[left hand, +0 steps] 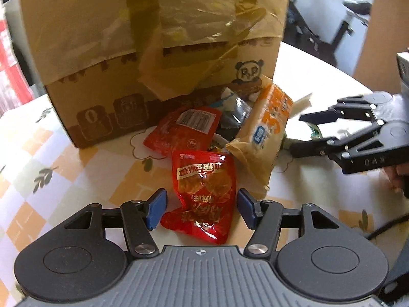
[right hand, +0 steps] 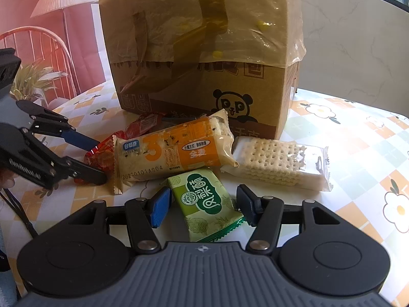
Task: Organize snacks
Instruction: 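Grasp the red jerky packet with the left tool while the right tool grasps the green packet, then lift both packets over the box and open both tools to drop them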
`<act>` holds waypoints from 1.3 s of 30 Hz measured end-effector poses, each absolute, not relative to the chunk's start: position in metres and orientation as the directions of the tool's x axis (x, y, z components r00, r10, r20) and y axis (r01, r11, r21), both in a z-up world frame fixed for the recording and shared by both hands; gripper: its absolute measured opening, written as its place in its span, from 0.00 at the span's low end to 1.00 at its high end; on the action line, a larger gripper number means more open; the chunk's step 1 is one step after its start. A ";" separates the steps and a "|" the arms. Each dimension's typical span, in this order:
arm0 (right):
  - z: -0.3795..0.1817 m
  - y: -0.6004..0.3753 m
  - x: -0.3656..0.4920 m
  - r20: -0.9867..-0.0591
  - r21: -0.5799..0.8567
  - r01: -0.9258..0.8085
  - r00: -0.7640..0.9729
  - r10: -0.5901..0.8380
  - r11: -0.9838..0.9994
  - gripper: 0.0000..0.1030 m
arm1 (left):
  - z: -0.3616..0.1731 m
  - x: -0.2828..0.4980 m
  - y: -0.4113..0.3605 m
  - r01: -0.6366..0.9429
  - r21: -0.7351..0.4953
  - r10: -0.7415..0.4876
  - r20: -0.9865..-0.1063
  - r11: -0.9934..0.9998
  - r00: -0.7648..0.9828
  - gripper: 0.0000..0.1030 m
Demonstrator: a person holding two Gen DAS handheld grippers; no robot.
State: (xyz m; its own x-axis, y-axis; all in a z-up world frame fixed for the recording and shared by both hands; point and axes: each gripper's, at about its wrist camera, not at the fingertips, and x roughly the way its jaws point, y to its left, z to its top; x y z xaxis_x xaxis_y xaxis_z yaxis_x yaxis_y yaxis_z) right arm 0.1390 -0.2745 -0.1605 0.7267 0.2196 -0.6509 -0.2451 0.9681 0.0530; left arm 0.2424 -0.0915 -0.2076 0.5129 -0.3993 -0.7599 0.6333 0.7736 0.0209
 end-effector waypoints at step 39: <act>-0.150 -0.255 0.157 -0.770 -0.045 -0.219 0.629 0.106 0.975 0.41 | -0.182 0.212 -0.054 0.512 -0.056 -0.425 -0.638 0.857 0.642 0.47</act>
State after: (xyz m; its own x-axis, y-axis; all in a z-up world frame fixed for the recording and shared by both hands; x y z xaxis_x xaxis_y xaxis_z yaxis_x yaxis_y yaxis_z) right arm 0.1570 -0.2546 -0.1498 0.6293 0.1059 -0.7700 -0.2191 0.9747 -0.0451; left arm 0.2117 -0.0536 -0.1818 0.6421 -0.4252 -0.6379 0.5120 0.8571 -0.0559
